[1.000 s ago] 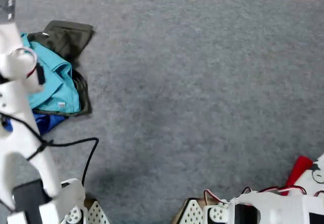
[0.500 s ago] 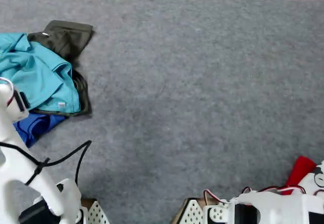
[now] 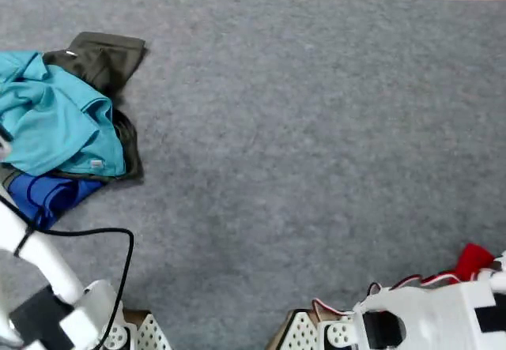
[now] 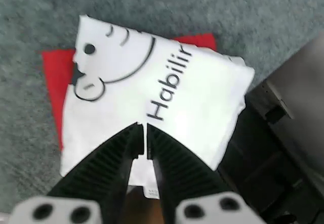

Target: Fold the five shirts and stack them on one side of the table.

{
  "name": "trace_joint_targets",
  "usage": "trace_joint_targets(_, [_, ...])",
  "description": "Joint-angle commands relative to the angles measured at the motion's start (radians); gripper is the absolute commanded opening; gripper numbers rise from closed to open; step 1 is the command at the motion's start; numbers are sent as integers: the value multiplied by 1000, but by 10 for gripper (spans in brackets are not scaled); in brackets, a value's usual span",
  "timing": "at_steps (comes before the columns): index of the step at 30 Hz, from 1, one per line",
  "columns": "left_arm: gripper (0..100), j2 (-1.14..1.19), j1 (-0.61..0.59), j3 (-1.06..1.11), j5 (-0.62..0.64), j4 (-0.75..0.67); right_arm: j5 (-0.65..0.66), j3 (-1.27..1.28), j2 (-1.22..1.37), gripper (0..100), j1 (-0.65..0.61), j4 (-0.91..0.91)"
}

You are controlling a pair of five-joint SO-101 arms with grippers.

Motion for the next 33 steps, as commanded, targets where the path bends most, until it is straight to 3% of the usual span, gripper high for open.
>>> trace_joint_targets(1, [201,79,20,-2,15,-127,-81,-33,-12,12,-79,20])
trace_joint_targets(9, [195,392,18,-6,14,-342,-186,-33,-39,12,-165,21])
trace_joint_targets(11, [177,415,20,-37,15,-345,-203,-33,-73,12,-165,21])
trace_joint_targets(16, [22,418,49,-118,15,-318,-206,2,-163,12,-196,21])
trace_joint_targets(20, [17,423,101,-126,15,-316,-206,139,-257,12,-246,21])
trace_joint_targets(27, [19,415,219,-261,15,-72,-206,414,-426,12,-387,17])
trace_joint_targets(33, [19,415,425,-466,15,189,-206,535,-509,12,-539,15])
